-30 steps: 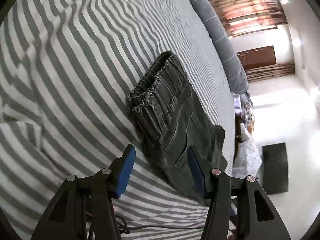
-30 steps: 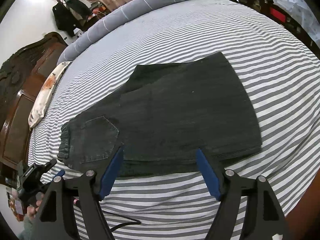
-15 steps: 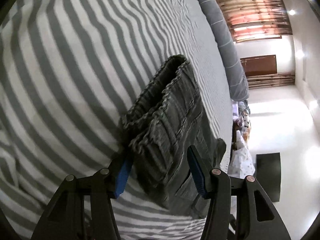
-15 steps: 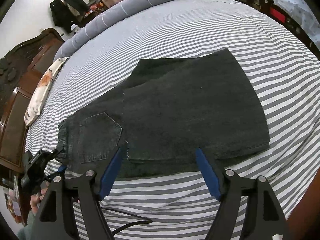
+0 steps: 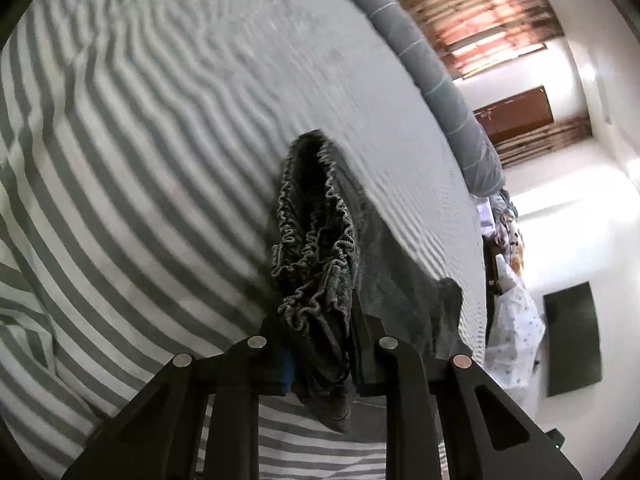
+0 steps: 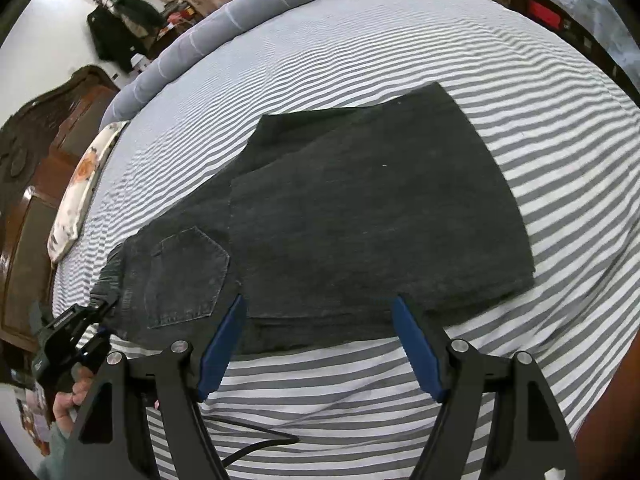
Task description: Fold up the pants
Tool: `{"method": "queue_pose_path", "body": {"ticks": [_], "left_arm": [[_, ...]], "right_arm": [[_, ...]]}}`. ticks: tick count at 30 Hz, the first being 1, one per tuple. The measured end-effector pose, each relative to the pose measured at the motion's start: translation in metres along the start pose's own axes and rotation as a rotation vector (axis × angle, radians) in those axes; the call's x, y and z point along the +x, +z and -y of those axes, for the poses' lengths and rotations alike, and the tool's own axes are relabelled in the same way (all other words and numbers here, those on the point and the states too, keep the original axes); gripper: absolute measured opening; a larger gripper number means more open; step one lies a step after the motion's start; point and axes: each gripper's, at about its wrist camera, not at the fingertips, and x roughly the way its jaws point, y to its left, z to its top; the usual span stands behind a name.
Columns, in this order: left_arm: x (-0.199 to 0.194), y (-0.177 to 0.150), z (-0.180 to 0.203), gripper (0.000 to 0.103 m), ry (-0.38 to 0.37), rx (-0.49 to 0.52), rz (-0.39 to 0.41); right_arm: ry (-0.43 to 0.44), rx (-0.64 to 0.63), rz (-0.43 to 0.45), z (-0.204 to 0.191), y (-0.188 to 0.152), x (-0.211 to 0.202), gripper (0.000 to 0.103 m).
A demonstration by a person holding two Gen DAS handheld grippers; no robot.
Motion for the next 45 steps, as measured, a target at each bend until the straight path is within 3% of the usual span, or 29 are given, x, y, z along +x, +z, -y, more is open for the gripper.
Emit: {"method": "queue_pose_path", "body": {"ticks": [5, 10, 18, 26, 34, 41, 45], "left_arm": [[-0.015, -0.013, 0.064, 0.021, 0.025, 0.182, 0.046], [-0.014, -0.03, 0.132, 0.02, 0.014, 0.357, 0.037], [0.023, -0.065, 0.238, 0.02, -0.04, 0.543, -0.021], [0.072, -0.125, 0.313, 0.02, -0.078, 0.686, -0.134], [0.136, -0.194, 0.346, 0.02, -0.03, 0.826, -0.251], [0.17, -0.221, 0.343, 0.02, 0.033, 0.92, -0.269], [0.173, -0.228, 0.336, 0.029, 0.047, 0.952, -0.298]], "right_arm": [[0.013, 0.046, 0.044, 0.025, 0.003, -0.017, 0.074], [0.047, 0.098, 0.075, 0.051, 0.003, -0.03, 0.074], [0.068, 0.195, 0.119, 0.101, 0.007, -0.044, 0.074], [0.07, 0.332, 0.169, 0.168, 0.014, -0.053, 0.074], [0.083, 0.412, 0.162, 0.207, 0.005, -0.045, 0.074], [0.089, 0.431, 0.152, 0.219, 0.004, -0.037, 0.074], [0.09, 0.441, 0.145, 0.22, 0.003, -0.034, 0.074]]}}
